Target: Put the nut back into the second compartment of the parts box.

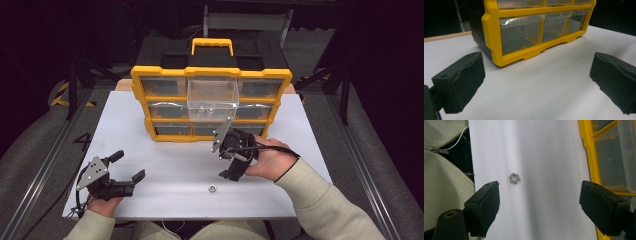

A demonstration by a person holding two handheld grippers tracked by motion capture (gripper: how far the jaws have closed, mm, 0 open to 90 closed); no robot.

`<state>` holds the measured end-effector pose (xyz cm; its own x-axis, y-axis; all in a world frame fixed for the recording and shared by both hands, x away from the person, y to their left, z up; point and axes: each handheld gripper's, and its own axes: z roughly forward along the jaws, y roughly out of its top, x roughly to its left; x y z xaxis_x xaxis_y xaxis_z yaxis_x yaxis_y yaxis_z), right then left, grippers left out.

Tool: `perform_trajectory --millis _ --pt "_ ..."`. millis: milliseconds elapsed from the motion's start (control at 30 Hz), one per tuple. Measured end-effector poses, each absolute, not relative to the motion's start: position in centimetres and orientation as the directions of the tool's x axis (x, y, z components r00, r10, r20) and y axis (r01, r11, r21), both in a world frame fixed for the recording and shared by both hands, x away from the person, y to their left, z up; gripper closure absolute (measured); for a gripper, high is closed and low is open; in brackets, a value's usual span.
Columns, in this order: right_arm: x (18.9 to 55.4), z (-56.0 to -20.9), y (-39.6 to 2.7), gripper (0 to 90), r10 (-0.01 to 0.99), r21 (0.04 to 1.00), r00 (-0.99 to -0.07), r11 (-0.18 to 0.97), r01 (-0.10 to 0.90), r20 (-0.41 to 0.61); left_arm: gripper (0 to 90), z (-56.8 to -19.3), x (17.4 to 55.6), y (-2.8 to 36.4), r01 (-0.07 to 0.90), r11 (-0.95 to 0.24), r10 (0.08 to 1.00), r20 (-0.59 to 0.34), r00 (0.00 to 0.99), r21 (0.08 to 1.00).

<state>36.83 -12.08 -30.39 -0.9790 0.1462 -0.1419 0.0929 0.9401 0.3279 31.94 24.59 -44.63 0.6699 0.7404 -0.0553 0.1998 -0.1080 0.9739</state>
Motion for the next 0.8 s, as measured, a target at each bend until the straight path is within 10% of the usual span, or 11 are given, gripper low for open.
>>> perform_trajectory --millis 800 --pt "36.6 -38.1 -10.2 19.2 0.125 0.337 -0.990 0.936 0.098 -0.061 0.7 -44.6 31.9 24.6 0.201 -0.113 0.740 -0.053 0.671 0.973"
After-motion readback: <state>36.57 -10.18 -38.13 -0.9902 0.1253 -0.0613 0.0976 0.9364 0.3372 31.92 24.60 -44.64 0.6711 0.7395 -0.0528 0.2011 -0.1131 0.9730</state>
